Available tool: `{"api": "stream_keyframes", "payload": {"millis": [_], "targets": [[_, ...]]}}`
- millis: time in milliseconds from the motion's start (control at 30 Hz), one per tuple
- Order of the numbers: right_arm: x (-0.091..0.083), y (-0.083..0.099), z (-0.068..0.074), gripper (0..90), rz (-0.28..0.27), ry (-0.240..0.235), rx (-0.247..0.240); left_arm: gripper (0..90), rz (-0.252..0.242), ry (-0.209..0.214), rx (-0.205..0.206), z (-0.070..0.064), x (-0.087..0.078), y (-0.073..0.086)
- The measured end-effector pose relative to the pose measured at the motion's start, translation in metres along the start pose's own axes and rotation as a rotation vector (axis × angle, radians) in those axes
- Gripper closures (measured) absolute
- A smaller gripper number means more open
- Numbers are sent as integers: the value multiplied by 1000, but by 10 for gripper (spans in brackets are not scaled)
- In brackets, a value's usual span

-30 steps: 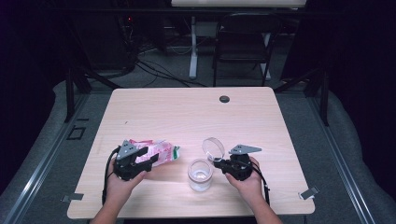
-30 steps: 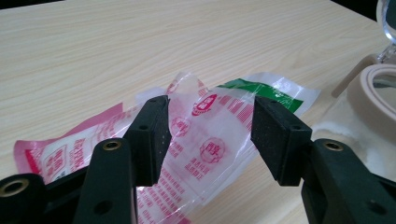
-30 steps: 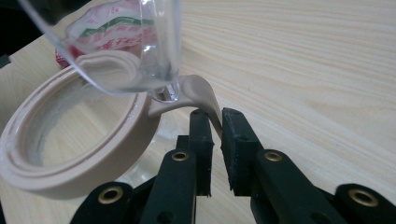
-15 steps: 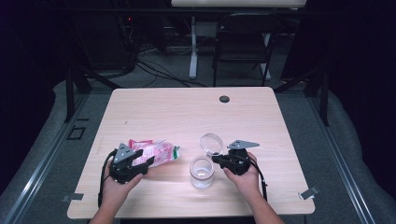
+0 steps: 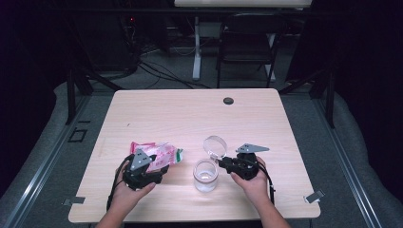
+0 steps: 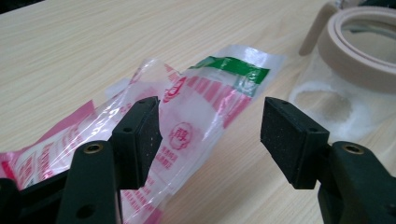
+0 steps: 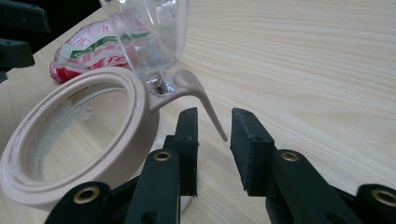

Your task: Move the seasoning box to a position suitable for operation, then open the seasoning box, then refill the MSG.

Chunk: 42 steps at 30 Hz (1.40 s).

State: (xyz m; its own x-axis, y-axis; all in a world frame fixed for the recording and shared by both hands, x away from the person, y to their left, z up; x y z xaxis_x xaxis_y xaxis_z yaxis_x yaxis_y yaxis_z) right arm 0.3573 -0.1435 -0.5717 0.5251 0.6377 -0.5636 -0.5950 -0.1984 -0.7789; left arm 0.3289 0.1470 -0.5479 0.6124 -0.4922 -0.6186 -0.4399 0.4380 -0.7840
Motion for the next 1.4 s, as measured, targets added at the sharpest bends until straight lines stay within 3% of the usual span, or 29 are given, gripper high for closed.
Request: {"api": "stream_keyframes", "payload": {"millis": [267,567,733,1000,1233,1400], "targets": [[-8,7,-1,686,2,10,3,381,44,-9,60,-9,21,1],[-20,15,-5,654,-13,47,11,393,110,-101,134,0,44,4],[-25,18,-7,647,-22,54,22,406,132,-133,150,5,54,6],[-27,19,-7,637,-25,58,22,526,171,-152,113,12,59,9],[-25,18,-5,625,-23,59,18,566,163,-172,93,14,62,10],[-25,19,-6,621,-18,64,16,626,157,-169,57,19,66,13]]}}
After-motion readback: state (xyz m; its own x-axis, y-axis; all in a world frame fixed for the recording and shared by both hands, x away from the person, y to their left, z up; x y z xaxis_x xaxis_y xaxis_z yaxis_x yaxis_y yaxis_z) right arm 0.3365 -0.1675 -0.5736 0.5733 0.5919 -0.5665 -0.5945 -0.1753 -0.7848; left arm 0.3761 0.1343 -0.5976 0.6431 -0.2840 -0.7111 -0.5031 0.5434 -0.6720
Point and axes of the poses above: each handheld gripper's, and its own axes: x roughly forward along the jaws, y roughly out of its underside, z roughly to its left, the point moved 5 cm from there along x, roughly forward along the jaws, and after that the axes turned 1 degree about z, right-handed, at the moved point
